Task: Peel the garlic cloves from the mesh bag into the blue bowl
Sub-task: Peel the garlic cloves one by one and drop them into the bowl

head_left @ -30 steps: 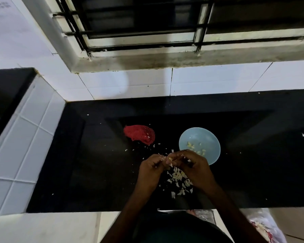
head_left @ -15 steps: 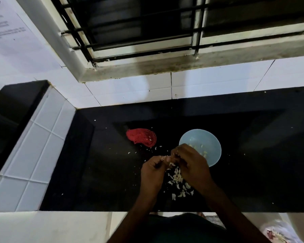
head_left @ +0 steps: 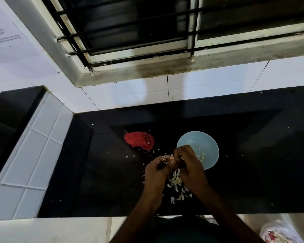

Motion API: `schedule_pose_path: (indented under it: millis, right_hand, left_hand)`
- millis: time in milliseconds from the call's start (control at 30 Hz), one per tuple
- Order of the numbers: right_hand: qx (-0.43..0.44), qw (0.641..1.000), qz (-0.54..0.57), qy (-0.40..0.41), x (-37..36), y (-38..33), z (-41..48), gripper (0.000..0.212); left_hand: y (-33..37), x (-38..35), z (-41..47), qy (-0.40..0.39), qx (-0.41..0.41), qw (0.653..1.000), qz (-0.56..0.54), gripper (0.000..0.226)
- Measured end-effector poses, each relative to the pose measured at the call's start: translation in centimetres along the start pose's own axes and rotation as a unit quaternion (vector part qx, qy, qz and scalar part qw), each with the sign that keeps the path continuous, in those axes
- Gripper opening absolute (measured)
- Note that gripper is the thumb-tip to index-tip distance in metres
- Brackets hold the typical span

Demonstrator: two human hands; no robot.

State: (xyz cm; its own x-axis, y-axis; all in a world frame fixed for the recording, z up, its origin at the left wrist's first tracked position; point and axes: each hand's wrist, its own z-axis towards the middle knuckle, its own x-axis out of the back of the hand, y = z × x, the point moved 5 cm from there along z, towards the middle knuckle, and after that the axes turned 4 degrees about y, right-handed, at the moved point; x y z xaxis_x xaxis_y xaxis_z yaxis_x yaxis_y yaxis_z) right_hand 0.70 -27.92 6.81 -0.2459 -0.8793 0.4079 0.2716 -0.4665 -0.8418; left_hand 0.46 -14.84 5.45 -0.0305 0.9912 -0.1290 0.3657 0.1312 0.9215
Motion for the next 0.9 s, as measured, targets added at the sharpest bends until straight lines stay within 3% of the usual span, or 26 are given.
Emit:
schedule_pose_path:
  millis: [300, 433, 567, 900]
  right_hand:
    - [-0.073, 0.995, 0.066, 0.001, -0.1, 1.5, -0.3, 0.028]
    - [-0.056, 0.996, 0.066, 0.004, -0.1, 0.8, -0.3, 0.017]
    - [-0.102, 0.991, 0.074, -0.04, -0.4, 0.7, -0.1, 0.011]
    - [-0.046, 0.998, 0.016, -0.036, -0.1, 1.2, 1.0, 0.024]
  left_hand:
    - [0.6, 1.7, 0.6, 0.025, 0.009, 0.999, -0.031, 0.028]
    - [0.4, 2.3, 0.5, 0.021, 0.007, 0.999, -0.041, 0.024]
    - [0.3, 2.6, 0.4, 0.025, 0.015, 0.999, -0.03, 0.028]
    - [1.3, 2.2, 0.2, -0.014, -0.015, 0.999, 0.049, 0.012]
